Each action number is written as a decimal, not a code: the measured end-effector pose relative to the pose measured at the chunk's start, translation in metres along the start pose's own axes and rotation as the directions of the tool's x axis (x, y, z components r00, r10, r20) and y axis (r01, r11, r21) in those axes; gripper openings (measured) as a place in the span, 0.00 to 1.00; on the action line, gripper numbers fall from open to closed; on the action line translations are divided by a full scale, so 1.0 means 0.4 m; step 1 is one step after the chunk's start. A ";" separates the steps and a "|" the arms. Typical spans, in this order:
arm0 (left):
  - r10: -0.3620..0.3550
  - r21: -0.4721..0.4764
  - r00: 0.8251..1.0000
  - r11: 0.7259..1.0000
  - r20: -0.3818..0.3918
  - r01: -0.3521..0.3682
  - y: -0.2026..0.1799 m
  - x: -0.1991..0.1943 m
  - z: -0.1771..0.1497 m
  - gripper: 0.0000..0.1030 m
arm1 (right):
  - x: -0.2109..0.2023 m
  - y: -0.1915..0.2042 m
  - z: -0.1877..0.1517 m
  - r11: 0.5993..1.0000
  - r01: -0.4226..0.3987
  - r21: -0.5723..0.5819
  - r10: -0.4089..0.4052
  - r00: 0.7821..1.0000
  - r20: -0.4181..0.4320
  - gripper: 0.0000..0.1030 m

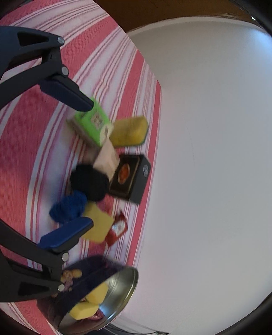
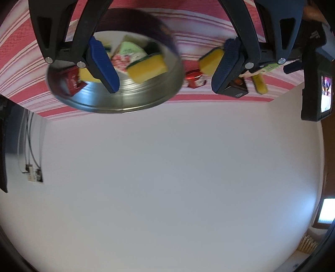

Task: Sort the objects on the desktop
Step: 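Grasp the blue cloth with the right tool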

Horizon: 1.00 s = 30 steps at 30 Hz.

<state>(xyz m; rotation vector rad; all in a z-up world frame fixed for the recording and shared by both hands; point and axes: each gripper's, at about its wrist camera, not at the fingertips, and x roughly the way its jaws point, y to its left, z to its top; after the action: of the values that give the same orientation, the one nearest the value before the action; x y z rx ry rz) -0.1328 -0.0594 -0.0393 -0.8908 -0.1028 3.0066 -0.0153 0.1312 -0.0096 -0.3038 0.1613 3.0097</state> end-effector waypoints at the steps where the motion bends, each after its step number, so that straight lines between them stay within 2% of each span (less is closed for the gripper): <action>1: 0.006 -0.004 1.000 1.000 -0.003 -0.006 0.015 0.003 0.002 0.99 | 0.003 0.015 -0.003 1.000 -0.010 -0.007 0.010 1.000 -0.011 0.89; 11: 0.135 -0.113 0.990 0.984 -0.043 -0.139 0.248 0.043 0.023 0.99 | 0.033 0.146 -0.026 0.992 -0.091 -0.092 0.081 0.992 -0.101 0.89; 14: 0.153 -0.147 0.986 0.976 -0.064 -0.161 0.300 0.053 0.025 0.99 | 0.057 0.187 -0.034 0.986 -0.130 -0.103 0.114 0.982 -0.149 0.89; 16: 0.160 -0.169 0.984 0.971 -0.078 -0.171 0.328 0.058 0.025 0.99 | 0.088 0.211 -0.041 0.982 -0.158 -0.101 0.133 0.968 -0.212 0.89; 20: 0.156 -0.172 0.983 0.970 -0.097 -0.171 0.361 0.066 0.022 0.99 | 0.167 0.246 -0.066 0.979 -0.181 -0.091 0.135 0.918 -0.373 0.89; 25: 0.147 -0.106 0.983 0.981 -0.113 -0.159 0.358 0.083 0.025 0.99 | 0.275 0.280 -0.115 0.979 -0.190 -0.072 0.116 0.816 -0.566 0.89; 30: 0.097 -0.033 0.986 0.994 -0.138 -0.102 0.328 0.111 0.027 0.99 | 0.314 0.310 -0.127 0.975 -0.201 -0.094 0.105 0.791 -0.603 0.89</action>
<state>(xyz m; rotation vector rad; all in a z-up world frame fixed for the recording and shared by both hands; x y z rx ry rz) -0.1740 -0.1898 -0.0630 -1.1349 -0.1210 3.0325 -0.1430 0.0154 -0.0733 -1.3167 -0.0008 2.9660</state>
